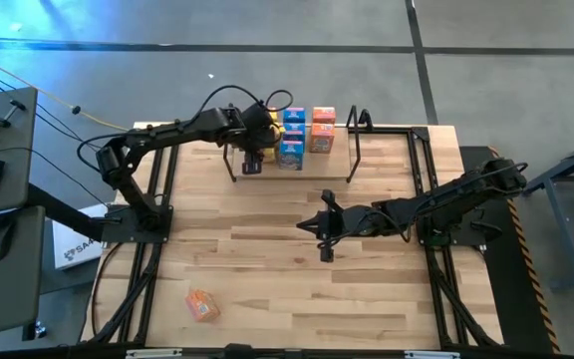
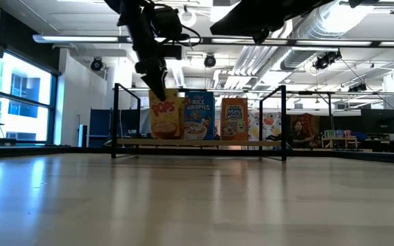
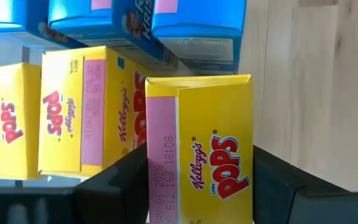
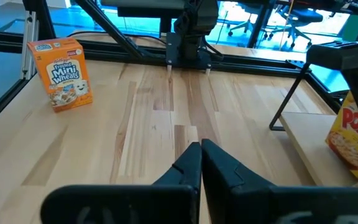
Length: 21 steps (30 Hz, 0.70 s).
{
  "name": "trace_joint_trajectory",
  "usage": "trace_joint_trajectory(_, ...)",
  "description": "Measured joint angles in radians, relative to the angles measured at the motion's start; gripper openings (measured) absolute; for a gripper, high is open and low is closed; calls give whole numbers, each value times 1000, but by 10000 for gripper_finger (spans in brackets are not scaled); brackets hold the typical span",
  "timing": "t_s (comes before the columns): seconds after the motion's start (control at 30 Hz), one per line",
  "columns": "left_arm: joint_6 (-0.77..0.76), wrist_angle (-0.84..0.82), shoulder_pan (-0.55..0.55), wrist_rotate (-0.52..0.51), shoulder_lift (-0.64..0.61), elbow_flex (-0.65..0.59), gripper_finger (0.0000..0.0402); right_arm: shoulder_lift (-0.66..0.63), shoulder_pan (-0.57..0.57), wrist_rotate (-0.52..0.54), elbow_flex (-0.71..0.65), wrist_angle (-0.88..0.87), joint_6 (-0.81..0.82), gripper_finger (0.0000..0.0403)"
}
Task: Stack cereal on shelf
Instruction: Put the yellow cereal box on the shelf aligned with the other yellow cereal boxes
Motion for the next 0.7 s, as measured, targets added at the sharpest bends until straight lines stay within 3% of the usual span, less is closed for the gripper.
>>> trace_joint_trajectory(0.7,-19,-1,-1,15,0,0,198,0,0,0,0,0,8,0)
